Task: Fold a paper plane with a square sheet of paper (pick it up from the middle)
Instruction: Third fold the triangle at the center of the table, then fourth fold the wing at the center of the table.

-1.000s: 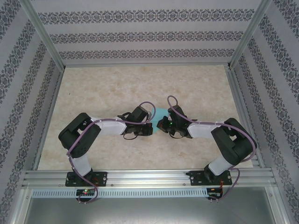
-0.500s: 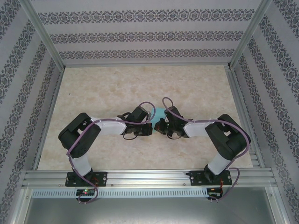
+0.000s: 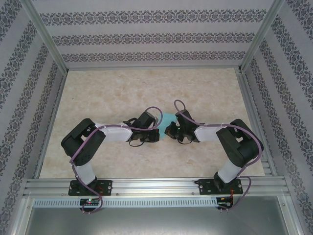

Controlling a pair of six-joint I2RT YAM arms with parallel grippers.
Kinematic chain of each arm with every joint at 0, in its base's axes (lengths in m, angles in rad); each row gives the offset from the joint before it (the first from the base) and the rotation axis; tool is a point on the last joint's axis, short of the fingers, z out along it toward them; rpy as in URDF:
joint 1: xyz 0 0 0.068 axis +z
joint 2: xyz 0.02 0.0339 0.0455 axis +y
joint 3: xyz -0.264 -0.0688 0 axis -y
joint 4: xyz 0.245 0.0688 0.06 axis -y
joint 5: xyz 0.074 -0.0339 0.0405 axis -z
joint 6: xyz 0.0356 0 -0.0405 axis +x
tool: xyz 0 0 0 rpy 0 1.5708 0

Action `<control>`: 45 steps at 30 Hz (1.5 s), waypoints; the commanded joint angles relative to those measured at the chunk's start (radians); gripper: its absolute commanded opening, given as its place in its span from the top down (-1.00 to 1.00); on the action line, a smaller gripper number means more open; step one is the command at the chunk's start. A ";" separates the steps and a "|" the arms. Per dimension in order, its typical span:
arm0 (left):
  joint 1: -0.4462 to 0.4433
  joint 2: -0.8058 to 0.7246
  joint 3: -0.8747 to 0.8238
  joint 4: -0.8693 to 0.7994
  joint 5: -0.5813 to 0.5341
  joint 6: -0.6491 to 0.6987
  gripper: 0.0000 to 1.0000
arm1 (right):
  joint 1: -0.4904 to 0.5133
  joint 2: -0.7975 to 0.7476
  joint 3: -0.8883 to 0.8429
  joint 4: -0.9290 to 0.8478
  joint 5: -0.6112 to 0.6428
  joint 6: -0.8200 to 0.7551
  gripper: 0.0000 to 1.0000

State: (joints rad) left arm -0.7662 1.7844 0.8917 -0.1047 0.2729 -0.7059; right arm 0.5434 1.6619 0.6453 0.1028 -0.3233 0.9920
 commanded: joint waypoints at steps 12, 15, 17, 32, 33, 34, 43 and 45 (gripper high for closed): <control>0.007 0.052 -0.053 -0.142 -0.036 -0.021 1.00 | -0.131 -0.096 -0.023 -0.205 0.166 -0.082 1.00; 0.007 0.045 -0.039 -0.135 -0.014 -0.011 1.00 | -0.131 -0.161 -0.021 -0.202 0.147 -0.081 1.00; 0.006 0.020 -0.017 -0.117 0.029 0.011 1.00 | -0.130 -0.214 -0.027 -0.191 0.127 -0.074 0.85; 0.007 0.014 0.175 -0.147 -0.071 0.060 0.96 | -0.110 -0.236 -0.115 0.023 -0.019 0.037 0.10; 0.006 0.022 0.181 -0.147 -0.084 0.057 0.97 | -0.107 -0.223 -0.110 0.028 -0.024 0.040 0.10; 0.006 0.032 0.186 -0.148 -0.100 0.055 0.98 | -0.101 -0.210 -0.106 0.035 -0.029 0.043 0.10; 0.008 0.087 0.203 -0.178 -0.172 0.062 1.00 | -0.068 -0.120 -0.068 0.068 -0.041 0.048 0.13; 0.008 0.088 0.198 -0.177 -0.176 0.061 1.00 | -0.064 -0.104 -0.061 0.076 -0.047 0.046 0.15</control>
State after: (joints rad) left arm -0.7658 1.8603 1.0710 -0.2607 0.1345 -0.6559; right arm 0.4698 1.5379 0.5503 0.1322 -0.3500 1.0302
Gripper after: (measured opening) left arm 0.052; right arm 0.427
